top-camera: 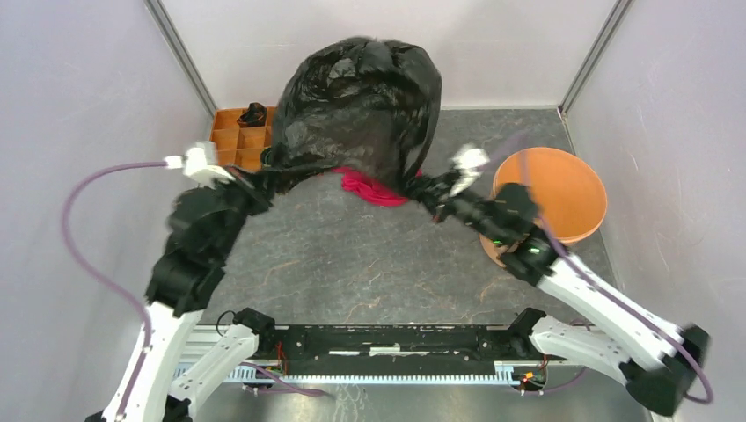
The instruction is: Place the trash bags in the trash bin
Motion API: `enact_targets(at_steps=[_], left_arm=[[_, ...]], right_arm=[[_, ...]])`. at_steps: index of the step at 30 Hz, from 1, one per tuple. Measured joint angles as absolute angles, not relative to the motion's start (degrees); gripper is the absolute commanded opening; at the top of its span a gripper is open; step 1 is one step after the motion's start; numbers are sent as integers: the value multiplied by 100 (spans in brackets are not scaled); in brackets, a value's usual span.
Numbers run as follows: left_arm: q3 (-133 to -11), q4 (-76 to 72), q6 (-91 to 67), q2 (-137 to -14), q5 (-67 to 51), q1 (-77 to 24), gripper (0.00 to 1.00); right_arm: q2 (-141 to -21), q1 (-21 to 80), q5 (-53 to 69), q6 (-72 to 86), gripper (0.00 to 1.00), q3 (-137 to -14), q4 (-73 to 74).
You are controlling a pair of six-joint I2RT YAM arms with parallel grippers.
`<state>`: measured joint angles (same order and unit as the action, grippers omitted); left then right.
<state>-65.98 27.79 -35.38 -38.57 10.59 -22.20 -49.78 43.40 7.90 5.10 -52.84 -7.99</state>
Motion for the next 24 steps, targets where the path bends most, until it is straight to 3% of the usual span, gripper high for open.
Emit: enact_targets(at_steps=[4, 7, 14, 17, 24], left_arm=[[-5518, 4141, -3656, -4010, 1688, -2222, 2], [-5336, 4952, -3671, -3791, 2043, -2222, 2], [-7129, 4591, -3387, -3896, 2386, -2222, 2], [-7594, 3990, -2917, -4049, 1662, -2220, 2], [-7651, 2740, -2803, -4727, -1603, -2222, 2]], right_arm=[[-6036, 4338, 1090, 893, 1, -4003, -217], [-6090, 4338, 1096, 972, 1, -3509, 727], [-5911, 4338, 714, 510, 4, -5367, 1059], [-5725, 4338, 639, 412, 8, -5988, 731], [-5771, 4357, 1682, 729, 20, -6031, -248]])
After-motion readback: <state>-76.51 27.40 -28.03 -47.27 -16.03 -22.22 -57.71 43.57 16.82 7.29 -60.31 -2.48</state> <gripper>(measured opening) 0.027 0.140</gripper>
